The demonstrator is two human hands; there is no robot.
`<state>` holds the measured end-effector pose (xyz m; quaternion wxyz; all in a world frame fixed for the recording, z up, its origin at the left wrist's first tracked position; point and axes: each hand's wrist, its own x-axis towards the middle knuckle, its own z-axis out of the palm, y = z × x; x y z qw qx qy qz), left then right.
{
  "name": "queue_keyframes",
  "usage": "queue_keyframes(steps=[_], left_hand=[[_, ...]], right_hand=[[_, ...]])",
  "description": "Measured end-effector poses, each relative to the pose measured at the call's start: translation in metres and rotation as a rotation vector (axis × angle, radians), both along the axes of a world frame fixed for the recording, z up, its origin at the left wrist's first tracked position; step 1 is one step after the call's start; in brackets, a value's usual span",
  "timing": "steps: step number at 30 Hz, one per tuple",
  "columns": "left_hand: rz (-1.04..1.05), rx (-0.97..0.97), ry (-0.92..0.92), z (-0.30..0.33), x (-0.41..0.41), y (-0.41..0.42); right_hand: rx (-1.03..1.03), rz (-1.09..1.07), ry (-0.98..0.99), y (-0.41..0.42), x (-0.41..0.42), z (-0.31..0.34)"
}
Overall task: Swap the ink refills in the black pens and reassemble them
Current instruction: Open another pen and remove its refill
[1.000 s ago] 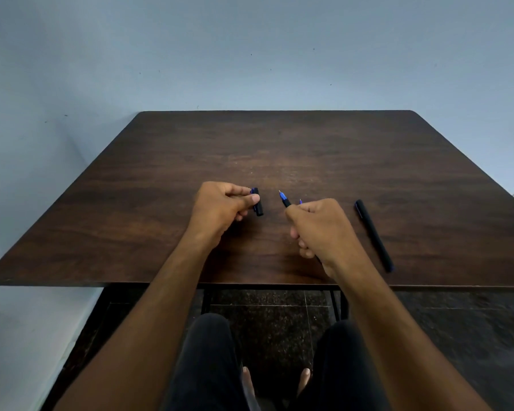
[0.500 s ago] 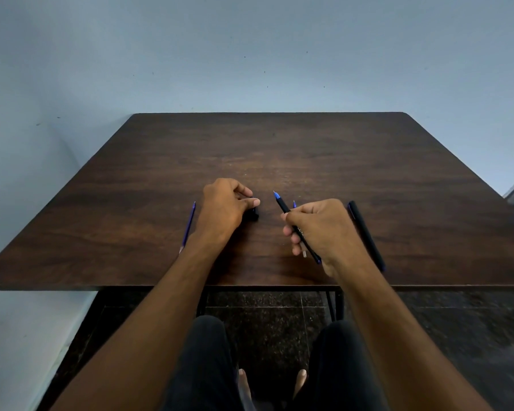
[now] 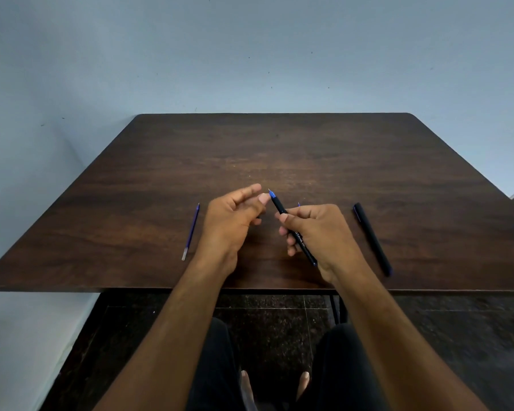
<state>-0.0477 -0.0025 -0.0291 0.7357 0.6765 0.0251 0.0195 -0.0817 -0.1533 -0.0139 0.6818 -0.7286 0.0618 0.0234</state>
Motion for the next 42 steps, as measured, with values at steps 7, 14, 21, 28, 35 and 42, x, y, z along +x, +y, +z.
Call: queue_keyframes(steps=[7,14,21,28,35,42], left_hand=[[-0.162,-0.090,0.066,0.004,-0.012,0.000],[-0.070,-0.162,0.074,0.003,-0.008,0.001],[0.075,-0.184,0.071,0.005,-0.010,-0.001],[-0.100,-0.143,0.066,0.007,-0.014,0.002],[-0.235,-0.125,0.039,0.008,-0.018,0.007],[-0.018,-0.105,0.080,0.007,-0.019,0.004]], right_hand=[[0.035,0.077,-0.010,0.000,-0.002,0.001],[-0.020,0.080,-0.050,0.003,-0.001,-0.001],[-0.141,0.049,-0.137,0.009,-0.002,-0.002],[-0.150,0.056,-0.161,0.012,-0.003,0.000],[-0.115,0.062,-0.133,0.009,-0.001,-0.004],[-0.074,0.105,-0.137,0.009,-0.002,-0.006]])
